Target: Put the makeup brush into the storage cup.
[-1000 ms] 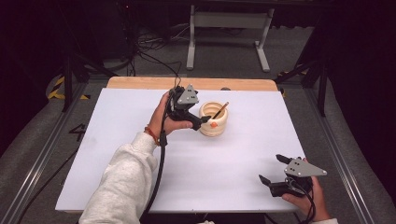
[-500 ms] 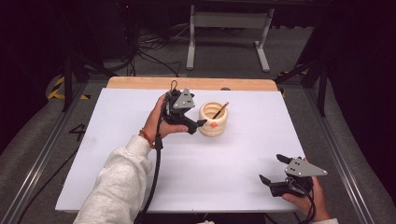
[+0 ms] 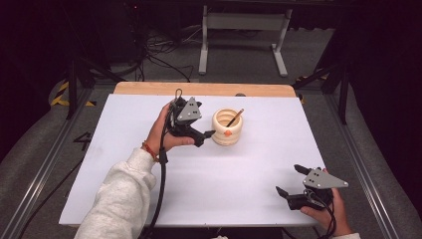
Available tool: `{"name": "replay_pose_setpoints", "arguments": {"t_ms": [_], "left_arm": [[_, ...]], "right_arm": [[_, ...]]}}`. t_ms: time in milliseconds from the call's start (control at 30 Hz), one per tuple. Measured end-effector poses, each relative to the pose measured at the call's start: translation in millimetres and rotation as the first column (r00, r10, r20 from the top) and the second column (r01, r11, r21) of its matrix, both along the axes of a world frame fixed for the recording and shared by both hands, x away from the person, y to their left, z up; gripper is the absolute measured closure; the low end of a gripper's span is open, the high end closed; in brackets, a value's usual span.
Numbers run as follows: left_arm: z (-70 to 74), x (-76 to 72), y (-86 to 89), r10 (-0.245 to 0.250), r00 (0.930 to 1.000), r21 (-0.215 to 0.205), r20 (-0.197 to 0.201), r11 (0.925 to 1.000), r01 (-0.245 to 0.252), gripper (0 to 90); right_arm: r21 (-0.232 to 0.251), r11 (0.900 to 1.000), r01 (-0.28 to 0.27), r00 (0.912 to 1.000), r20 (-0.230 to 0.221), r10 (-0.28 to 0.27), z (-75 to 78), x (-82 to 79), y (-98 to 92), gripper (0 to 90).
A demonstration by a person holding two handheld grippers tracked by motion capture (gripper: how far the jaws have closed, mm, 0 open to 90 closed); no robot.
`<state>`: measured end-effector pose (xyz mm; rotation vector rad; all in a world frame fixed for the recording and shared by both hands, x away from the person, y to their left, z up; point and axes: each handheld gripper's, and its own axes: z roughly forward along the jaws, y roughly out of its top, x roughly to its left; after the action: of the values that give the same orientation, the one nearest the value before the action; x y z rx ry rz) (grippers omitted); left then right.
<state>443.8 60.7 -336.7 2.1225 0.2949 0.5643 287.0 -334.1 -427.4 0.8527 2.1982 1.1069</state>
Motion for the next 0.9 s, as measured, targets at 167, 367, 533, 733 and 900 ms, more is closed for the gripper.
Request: {"name": "replay_pose_setpoints", "arguments": {"t_ms": [167, 367, 533, 733, 900], "left_arm": [[-2.7, -4.3, 6.4, 0.013, 0.9999, -0.003, 0.002, 0.9999, -0.013, 5.1], [-9.1, -8.8, 14.8, 0.017, 0.9998, -0.019, -0.01, 0.9997, -0.017, 5.5], [-13.9, -12.4, 18.0, 0.017, 0.9998, -0.011, -0.003, 0.9998, -0.017, 5.6], [-19.9, -16.2, 22.8, 0.021, 0.9998, -0.011, -0.007, 0.9997, -0.021, 5.5], [-24.0, -19.3, 28.0, 0.027, 0.9996, -0.009, -0.001, 0.9996, -0.027, 5.6]], "right_arm": [[-0.001, 1.0, 0.002, 1.0, 0.006, -0.002, 0.9, -0.9, 0.6, 6.5], [0.001, 1.0, -0.001, 0.9999, 0.01, 0.001, 1.4, -0.9, 1.0, 6.5], [-0.001, 1.0, -0.003, 0.9999, 0.011, 0.003, 1.2, -0.7, 1.6, 6.5], [-0.001, 1.0, -0.002, 1.0, 0.009, 0.002, 1.3, -1.0, 1.9, 6.5], [-0.003, 1.0, -0.004, 0.9999, 0.01, 0.004, 1.0, -0.6, 1.6, 6.6]]}}
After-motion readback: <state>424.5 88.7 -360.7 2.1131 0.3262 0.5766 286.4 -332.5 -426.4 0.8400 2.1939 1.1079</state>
